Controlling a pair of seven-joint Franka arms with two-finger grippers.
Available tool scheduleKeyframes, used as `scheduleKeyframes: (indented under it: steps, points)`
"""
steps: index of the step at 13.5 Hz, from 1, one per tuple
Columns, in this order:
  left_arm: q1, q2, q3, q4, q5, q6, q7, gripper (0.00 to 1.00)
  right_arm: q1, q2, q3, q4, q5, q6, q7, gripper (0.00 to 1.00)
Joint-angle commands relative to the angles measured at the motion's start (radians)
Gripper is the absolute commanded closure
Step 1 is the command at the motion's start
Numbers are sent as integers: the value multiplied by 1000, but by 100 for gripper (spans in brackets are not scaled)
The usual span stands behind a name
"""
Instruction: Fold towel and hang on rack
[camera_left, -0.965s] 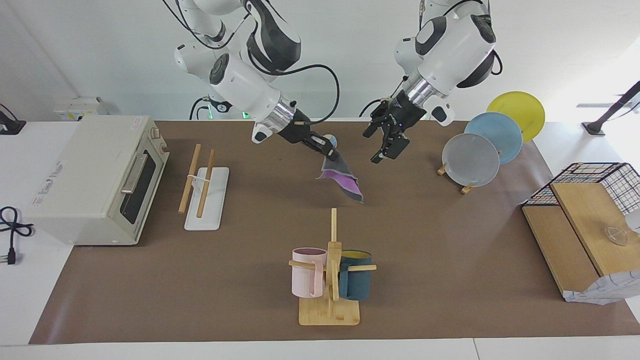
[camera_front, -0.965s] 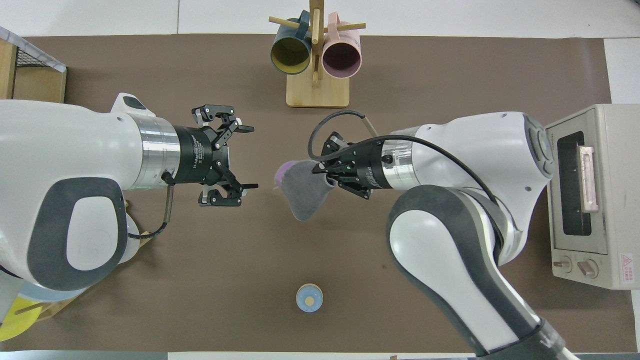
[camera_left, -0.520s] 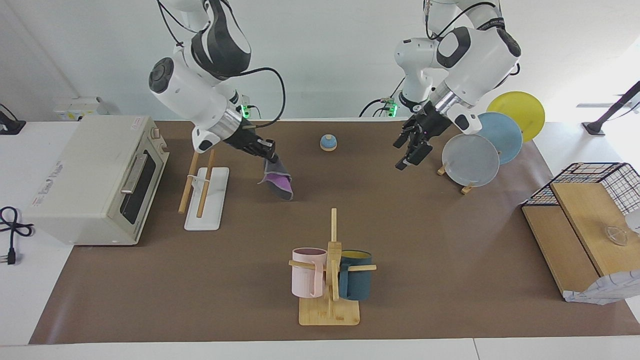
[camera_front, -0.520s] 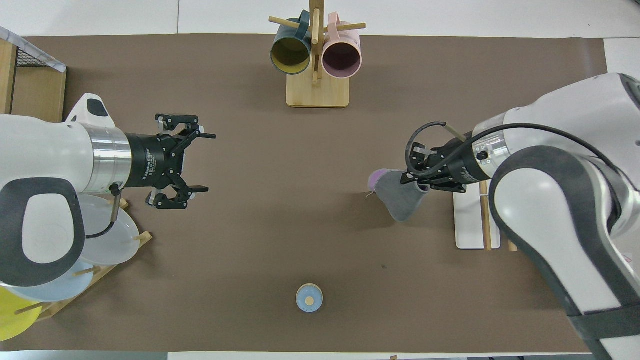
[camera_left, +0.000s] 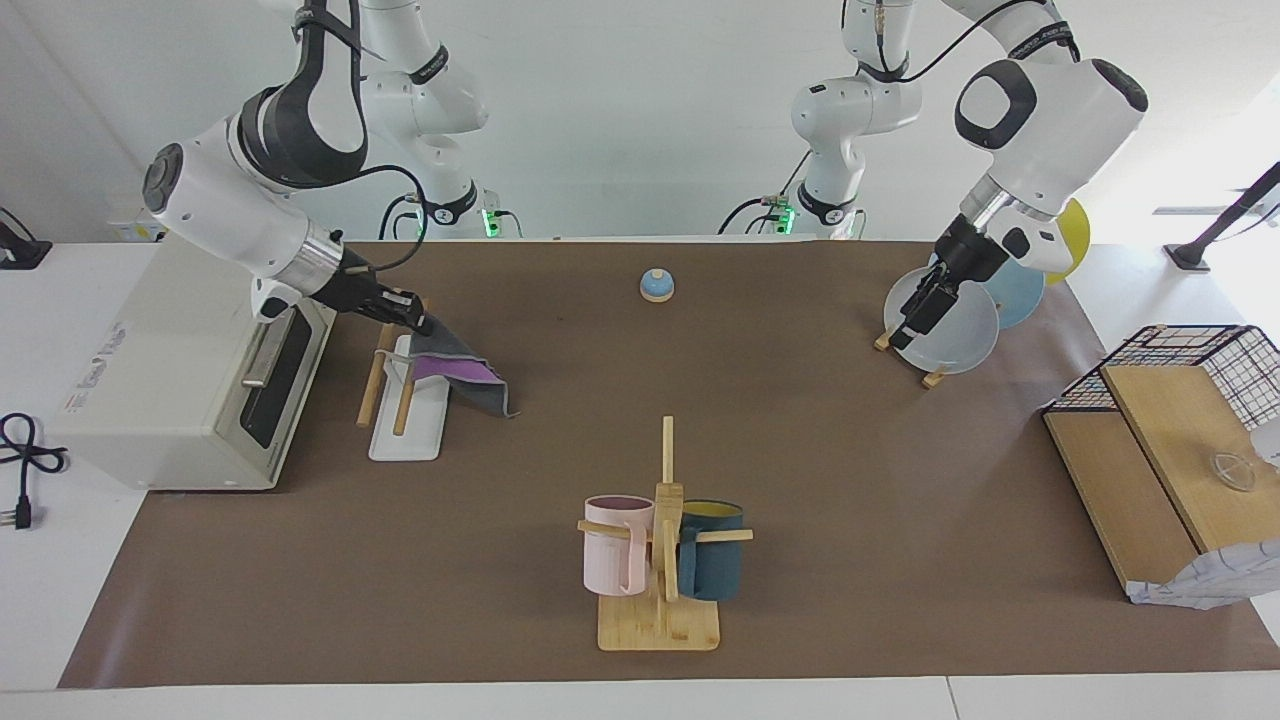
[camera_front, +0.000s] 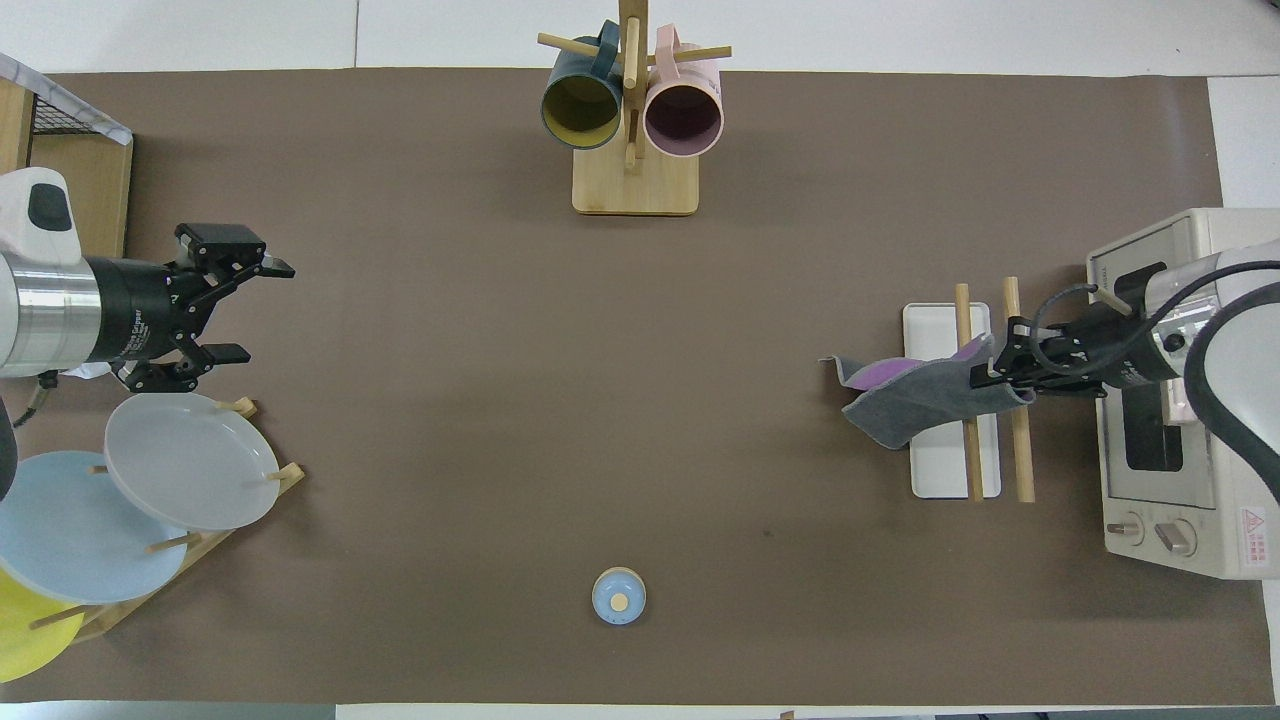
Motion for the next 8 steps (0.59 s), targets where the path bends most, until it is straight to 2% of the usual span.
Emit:
scheduleKeyframes:
  steps: [1,5,6,8]
  points:
    - [5,-12,-9,29,154,-67,174,0,-22,-25,12,-17,-104,5,-143,100]
    - [-27,70,-1,205,297,-270,434,0,-34,-31,11,-2,-302,16,-265,100]
    - [-59,96,19,262,326,-327,469,0,-45,-32,9,-2,-330,19,-290,100]
    - [-186,133,120,355,374,-431,518,0,-58,-29,9,10,-373,23,-334,100]
